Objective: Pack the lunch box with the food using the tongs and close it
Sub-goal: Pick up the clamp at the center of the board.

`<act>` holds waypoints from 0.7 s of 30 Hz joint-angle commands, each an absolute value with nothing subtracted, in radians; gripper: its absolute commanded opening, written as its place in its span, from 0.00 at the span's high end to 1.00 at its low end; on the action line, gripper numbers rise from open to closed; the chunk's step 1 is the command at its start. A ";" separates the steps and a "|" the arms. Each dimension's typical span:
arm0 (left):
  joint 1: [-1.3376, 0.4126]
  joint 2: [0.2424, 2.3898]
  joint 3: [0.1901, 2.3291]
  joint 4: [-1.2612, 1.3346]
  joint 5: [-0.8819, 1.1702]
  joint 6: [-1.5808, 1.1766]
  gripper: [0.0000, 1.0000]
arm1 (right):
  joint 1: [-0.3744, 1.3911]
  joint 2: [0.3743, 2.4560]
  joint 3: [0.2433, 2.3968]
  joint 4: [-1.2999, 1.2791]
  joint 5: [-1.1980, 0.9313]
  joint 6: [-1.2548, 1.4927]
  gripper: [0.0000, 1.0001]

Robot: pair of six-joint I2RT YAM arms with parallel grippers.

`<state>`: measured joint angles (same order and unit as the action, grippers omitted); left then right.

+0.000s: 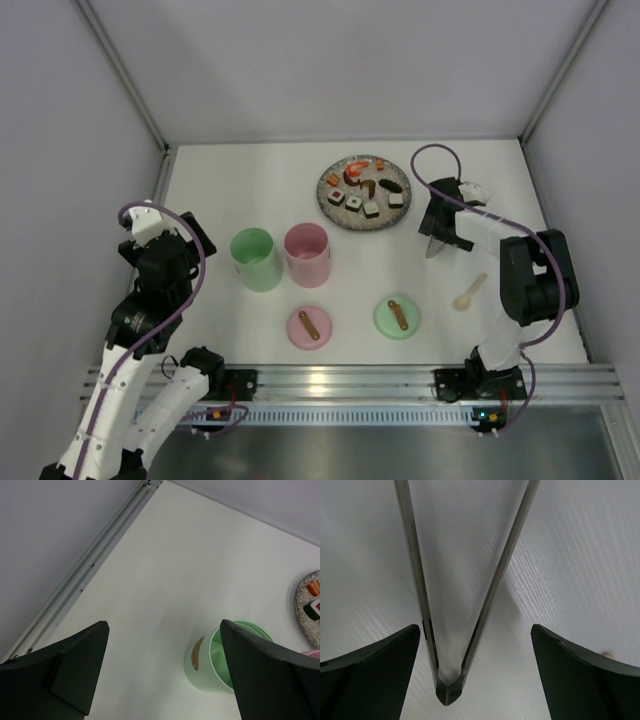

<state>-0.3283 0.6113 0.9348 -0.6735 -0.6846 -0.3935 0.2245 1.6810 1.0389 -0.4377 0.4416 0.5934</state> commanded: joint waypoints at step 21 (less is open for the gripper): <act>-0.324 0.615 0.943 -0.641 -0.661 -0.383 0.01 | 0.140 1.784 1.157 -0.288 0.221 0.416 0.78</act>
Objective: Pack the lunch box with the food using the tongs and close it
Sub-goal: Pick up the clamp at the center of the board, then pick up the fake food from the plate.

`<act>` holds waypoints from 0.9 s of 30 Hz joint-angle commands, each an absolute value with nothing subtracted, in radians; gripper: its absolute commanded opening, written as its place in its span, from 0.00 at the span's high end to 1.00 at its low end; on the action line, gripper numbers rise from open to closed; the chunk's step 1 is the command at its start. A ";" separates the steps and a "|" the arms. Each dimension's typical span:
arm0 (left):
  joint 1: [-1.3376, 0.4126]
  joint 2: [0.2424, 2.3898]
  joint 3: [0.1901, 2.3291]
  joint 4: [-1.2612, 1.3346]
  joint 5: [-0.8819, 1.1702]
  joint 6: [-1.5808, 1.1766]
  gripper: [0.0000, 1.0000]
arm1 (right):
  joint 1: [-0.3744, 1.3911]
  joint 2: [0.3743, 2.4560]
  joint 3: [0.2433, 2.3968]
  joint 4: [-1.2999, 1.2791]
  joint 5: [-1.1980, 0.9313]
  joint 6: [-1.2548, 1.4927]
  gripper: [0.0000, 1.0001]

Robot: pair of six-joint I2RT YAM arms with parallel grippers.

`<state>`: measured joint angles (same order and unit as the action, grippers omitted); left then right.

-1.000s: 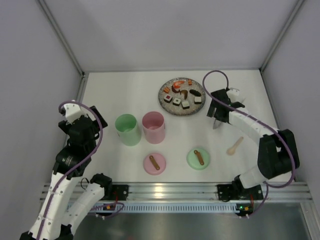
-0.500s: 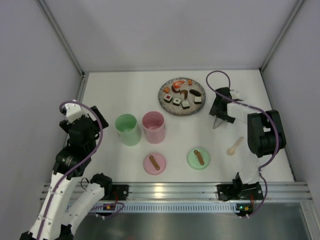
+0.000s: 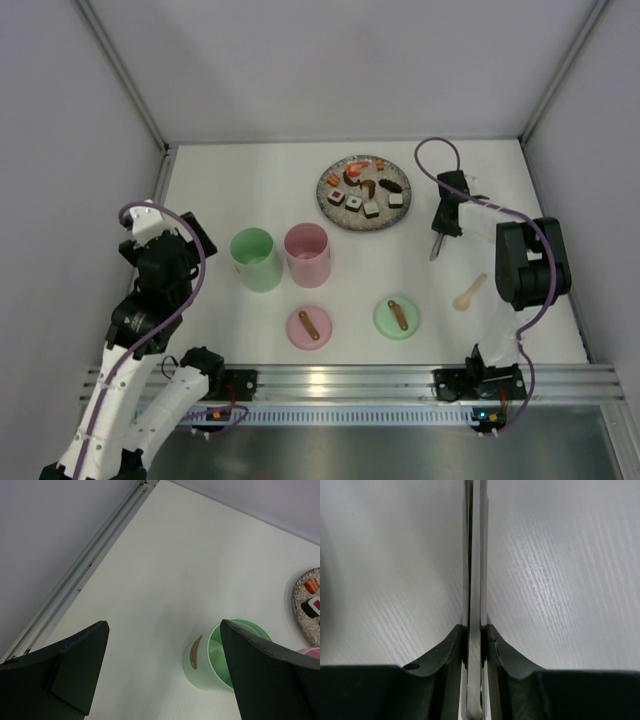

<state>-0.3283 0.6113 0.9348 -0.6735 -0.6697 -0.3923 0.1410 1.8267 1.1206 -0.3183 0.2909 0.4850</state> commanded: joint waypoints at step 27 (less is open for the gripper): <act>-0.324 0.632 0.959 -0.641 -0.660 -0.391 0.01 | 0.244 1.540 1.379 -0.626 -0.028 0.167 0.59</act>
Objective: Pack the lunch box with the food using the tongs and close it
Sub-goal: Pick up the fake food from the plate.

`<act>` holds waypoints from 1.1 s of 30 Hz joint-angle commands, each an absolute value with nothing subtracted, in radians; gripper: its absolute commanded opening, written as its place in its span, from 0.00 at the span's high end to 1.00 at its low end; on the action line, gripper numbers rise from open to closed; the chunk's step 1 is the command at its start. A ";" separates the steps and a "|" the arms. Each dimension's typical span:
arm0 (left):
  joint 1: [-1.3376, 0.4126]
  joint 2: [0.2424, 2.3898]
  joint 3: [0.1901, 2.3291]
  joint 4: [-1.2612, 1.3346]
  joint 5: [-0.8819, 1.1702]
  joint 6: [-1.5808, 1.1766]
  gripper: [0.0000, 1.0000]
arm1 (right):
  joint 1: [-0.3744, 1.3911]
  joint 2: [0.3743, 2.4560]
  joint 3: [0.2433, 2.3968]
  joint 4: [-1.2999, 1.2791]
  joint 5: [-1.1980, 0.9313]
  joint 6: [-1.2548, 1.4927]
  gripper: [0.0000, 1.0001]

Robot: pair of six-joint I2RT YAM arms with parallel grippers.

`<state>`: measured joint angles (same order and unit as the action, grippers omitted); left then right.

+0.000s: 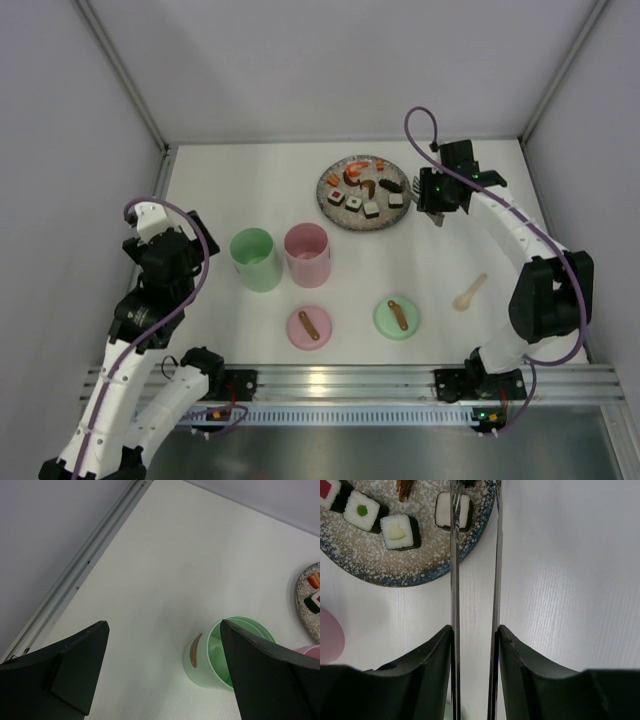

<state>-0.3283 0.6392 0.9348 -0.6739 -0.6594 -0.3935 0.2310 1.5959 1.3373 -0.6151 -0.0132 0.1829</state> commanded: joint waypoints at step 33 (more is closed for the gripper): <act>-0.318 0.632 0.948 -0.640 -0.696 -0.399 0.01 | 0.334 1.689 1.629 -0.758 0.025 -0.031 0.55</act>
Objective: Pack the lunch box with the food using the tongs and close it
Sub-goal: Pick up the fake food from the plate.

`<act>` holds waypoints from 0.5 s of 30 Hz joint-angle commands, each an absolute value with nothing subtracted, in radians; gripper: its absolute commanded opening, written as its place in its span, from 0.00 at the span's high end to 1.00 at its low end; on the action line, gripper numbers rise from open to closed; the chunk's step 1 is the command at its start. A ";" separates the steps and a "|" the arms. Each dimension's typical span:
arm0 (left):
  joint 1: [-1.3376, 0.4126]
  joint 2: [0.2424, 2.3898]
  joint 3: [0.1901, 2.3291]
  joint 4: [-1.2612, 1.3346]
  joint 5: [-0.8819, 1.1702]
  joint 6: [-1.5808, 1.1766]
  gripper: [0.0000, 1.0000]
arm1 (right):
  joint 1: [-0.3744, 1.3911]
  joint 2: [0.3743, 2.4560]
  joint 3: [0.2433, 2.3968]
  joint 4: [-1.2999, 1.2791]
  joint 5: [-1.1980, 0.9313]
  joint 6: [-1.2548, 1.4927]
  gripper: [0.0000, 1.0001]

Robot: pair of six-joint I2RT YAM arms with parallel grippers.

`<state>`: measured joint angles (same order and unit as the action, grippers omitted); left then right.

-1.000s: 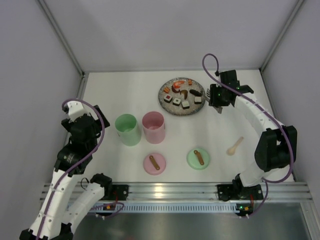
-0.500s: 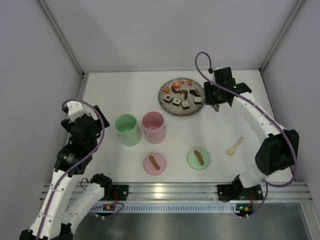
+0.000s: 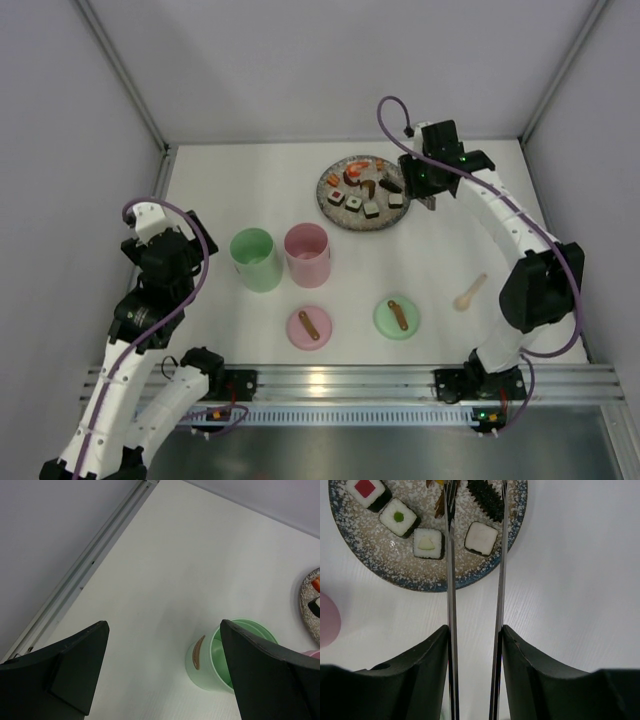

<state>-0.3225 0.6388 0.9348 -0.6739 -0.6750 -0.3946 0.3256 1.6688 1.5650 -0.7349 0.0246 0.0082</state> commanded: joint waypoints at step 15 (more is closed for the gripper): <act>-0.314 0.623 0.936 -0.641 -0.695 -0.390 0.01 | 0.293 1.874 1.779 -0.879 -0.042 -0.319 0.55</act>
<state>-0.3214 0.6300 0.9348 -0.6735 -0.6750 -0.3939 0.3023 1.8435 1.7275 -0.8368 -0.0273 -0.2302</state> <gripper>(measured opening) 0.990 0.459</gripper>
